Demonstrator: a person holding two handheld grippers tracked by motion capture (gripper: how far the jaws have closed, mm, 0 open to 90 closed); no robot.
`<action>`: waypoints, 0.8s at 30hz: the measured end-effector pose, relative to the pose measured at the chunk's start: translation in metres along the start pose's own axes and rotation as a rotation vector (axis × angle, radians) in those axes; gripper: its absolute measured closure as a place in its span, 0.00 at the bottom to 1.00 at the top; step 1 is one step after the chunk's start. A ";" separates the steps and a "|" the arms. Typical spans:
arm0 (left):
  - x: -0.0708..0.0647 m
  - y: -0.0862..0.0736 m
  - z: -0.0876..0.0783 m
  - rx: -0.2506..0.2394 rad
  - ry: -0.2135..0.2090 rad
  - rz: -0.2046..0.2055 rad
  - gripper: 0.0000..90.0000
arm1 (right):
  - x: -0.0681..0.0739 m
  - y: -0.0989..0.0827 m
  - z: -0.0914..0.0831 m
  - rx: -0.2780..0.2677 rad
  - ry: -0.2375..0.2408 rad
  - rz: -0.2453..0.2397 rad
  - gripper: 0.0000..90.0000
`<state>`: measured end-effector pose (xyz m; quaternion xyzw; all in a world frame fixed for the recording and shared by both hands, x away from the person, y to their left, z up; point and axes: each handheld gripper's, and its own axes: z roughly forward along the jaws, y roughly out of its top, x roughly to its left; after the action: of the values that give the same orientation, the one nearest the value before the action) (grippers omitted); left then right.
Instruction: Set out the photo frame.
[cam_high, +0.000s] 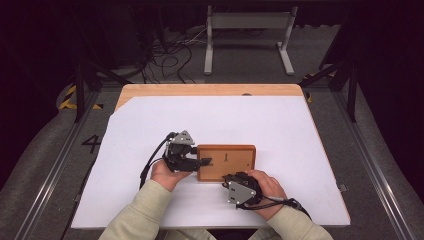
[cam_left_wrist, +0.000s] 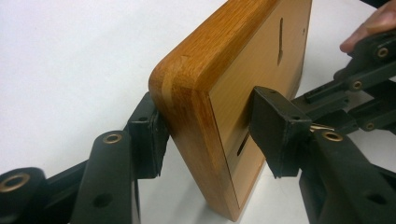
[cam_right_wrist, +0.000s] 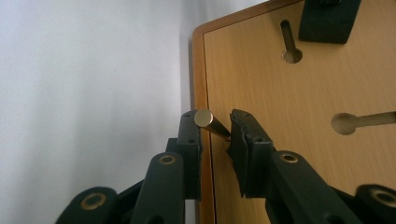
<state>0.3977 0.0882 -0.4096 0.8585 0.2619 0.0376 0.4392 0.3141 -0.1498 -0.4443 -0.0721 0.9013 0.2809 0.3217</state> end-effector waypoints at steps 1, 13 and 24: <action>0.000 0.000 -0.001 0.005 -0.001 0.018 0.54 | 0.000 0.000 0.000 0.000 0.000 0.000 0.82; -0.008 -0.008 -0.011 -0.015 -0.022 0.091 0.60 | 0.005 -0.001 -0.007 0.001 0.028 0.017 0.80; -0.014 -0.012 -0.016 -0.023 -0.031 0.148 0.63 | 0.007 0.005 -0.032 -0.082 0.076 0.086 0.70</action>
<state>0.3762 0.0992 -0.4069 0.8710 0.1903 0.0597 0.4490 0.2896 -0.1630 -0.4261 -0.0570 0.9029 0.3281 0.2719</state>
